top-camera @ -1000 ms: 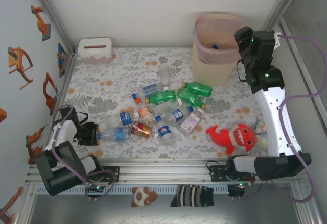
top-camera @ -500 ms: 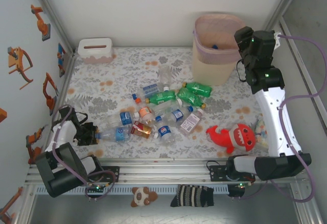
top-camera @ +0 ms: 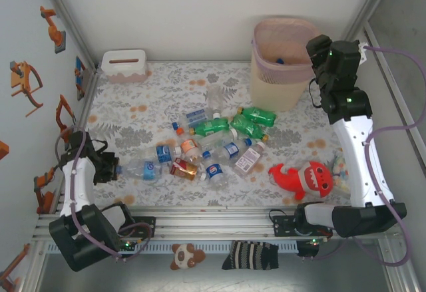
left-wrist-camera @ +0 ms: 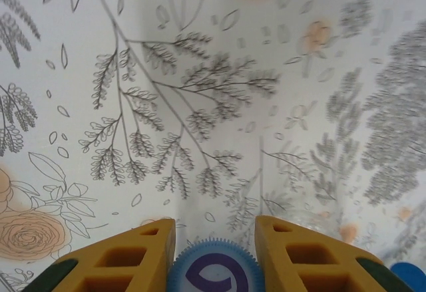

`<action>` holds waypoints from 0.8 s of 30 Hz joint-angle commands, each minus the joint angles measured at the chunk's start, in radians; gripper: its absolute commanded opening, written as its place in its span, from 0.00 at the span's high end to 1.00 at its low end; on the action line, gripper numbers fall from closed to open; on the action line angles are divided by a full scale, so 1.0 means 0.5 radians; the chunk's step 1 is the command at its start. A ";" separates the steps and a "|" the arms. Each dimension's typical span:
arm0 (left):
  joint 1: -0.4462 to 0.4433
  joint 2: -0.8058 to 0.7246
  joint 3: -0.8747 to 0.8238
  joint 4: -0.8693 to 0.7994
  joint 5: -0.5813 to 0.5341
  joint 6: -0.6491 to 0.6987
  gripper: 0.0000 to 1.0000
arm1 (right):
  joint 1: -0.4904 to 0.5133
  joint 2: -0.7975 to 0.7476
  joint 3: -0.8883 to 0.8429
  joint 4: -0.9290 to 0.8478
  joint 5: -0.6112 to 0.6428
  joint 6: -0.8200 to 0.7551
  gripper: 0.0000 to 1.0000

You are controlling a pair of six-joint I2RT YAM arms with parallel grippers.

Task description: Put the plastic bottles in the bin

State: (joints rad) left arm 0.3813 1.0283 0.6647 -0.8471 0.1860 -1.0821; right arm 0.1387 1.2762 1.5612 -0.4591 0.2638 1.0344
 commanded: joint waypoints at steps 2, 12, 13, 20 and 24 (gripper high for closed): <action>0.014 -0.128 0.147 -0.095 0.001 0.303 0.85 | -0.014 -0.053 -0.018 0.024 0.038 -0.044 0.24; 0.011 -0.487 0.274 0.489 0.623 0.744 0.91 | -0.014 -0.068 -0.125 0.445 -0.613 -0.591 0.25; 0.008 -0.500 0.278 0.569 0.687 0.758 0.92 | -0.013 -0.069 -0.134 0.490 -0.730 -0.654 0.25; -0.180 -0.490 0.391 1.128 0.978 0.861 1.00 | -0.013 -0.005 -0.139 0.729 -1.587 -0.980 0.25; -0.457 -0.400 0.519 1.410 1.094 0.980 1.00 | -0.010 0.014 -0.199 0.963 -2.042 -1.071 0.26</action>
State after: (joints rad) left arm 0.2146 0.8131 0.8700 -0.3256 0.6300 -0.6720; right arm 0.1368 1.2778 1.4837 -0.1131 -0.5026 0.5835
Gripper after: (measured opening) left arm 0.300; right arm 0.739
